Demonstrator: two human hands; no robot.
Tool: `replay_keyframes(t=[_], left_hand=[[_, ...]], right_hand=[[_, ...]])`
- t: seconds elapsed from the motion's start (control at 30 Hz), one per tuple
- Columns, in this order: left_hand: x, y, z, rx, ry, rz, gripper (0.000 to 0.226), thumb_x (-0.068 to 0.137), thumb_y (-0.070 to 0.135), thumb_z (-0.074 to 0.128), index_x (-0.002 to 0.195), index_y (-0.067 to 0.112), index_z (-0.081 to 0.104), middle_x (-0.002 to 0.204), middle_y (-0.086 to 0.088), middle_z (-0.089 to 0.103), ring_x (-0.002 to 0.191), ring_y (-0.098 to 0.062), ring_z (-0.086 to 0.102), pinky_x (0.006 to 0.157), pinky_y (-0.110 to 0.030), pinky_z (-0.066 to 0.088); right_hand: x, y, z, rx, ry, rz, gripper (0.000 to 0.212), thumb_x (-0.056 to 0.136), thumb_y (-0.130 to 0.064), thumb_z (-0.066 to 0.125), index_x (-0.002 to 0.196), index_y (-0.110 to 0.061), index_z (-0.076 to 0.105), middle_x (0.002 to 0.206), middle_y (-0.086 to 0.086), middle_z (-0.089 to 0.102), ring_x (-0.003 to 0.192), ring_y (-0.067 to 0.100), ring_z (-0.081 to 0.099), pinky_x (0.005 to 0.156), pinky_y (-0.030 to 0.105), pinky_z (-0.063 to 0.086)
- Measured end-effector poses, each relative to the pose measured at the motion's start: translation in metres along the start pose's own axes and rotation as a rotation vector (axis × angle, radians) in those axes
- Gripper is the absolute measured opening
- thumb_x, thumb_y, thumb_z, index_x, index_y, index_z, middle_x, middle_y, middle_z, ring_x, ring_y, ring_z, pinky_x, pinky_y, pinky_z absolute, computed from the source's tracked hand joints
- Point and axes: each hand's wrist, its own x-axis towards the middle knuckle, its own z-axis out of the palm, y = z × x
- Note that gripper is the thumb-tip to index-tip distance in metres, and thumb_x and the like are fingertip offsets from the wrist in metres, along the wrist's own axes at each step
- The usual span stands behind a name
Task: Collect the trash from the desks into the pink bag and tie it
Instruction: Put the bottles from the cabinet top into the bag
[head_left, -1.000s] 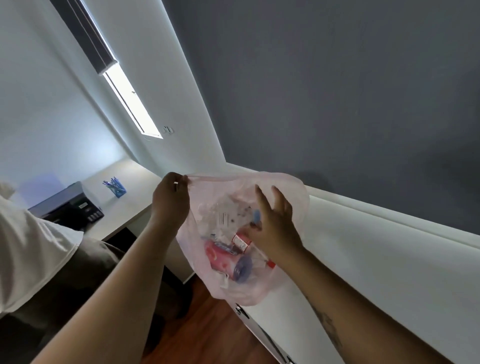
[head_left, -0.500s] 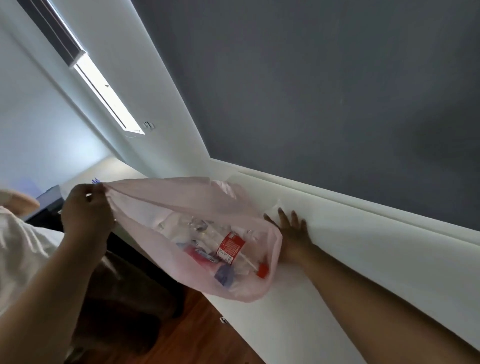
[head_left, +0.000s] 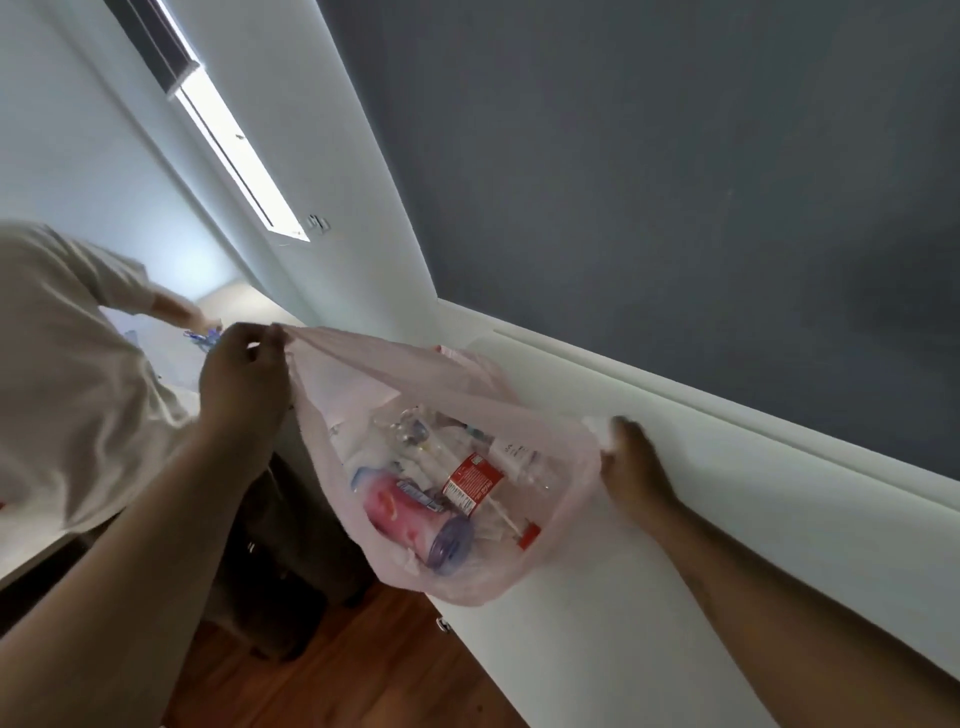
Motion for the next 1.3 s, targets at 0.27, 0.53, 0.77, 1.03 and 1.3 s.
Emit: replay_keyframes(t=[0.27, 0.53, 0.77, 1.03, 1.3], left_hand=[[-0.005, 0.009, 0.017, 0.075, -0.081, 0.126, 0.023, 0.101, 0.032, 0.047, 0.098, 0.014, 0.062, 0.079, -0.001, 0.062, 0.078, -0.028, 0.059, 0.071, -0.033, 0.043], [-0.004, 0.017, -0.01, 0.31, -0.046, 0.389, 0.026, 0.101, 0.031, 0.05, 0.099, 0.008, 0.063, 0.066, -0.002, 0.059, 0.062, -0.019, 0.05, 0.054, -0.024, 0.029], [0.017, 0.003, -0.047, 0.665, -0.454, 0.66, 0.017, 0.079, 0.02, 0.08, 0.09, 0.012, 0.072, 0.061, 0.009, 0.044, 0.059, -0.017, 0.054, 0.055, -0.02, 0.035], [0.097, 0.074, -0.045, 0.437, 0.015, 0.171, 0.026, 0.09, 0.001, 0.053, 0.112, 0.001, 0.065, 0.12, -0.019, 0.065, 0.109, -0.038, 0.064, 0.093, -0.044, 0.053], [0.074, 0.109, 0.006, 0.329, -0.049, 0.435, 0.031, 0.093, 0.006, 0.036, 0.113, 0.014, 0.058, 0.115, -0.019, 0.062, 0.097, -0.035, 0.062, 0.077, -0.04, 0.055]], right_hand=[[-0.073, -0.149, -0.049, 0.646, 0.324, -0.445, 0.056, 0.08, -0.006, 0.055, 0.125, -0.036, 0.044, 0.122, -0.002, 0.054, 0.115, 0.011, 0.053, 0.097, 0.022, 0.043], [-0.05, -0.134, 0.004, -0.297, 0.135, -0.317, 0.092, 0.075, -0.055, 0.072, 0.151, -0.035, 0.023, 0.159, 0.009, 0.021, 0.142, 0.035, 0.024, 0.108, 0.05, 0.029], [0.014, -0.081, -0.042, -0.27, -0.068, 0.14, 0.022, 0.095, -0.028, 0.048, 0.108, -0.021, 0.065, 0.117, 0.012, 0.066, 0.104, 0.034, 0.061, 0.086, 0.036, 0.05], [0.079, -0.23, -0.194, -0.29, 0.269, -0.28, 0.026, 0.098, -0.025, 0.043, 0.093, -0.008, 0.062, 0.101, 0.024, 0.065, 0.092, 0.039, 0.062, 0.069, 0.034, 0.037], [0.033, -0.24, -0.29, -0.309, 0.246, -0.219, 0.029, 0.098, -0.026, 0.051, 0.091, -0.004, 0.068, 0.073, 0.021, 0.057, 0.061, 0.024, 0.048, 0.054, 0.03, 0.035]])
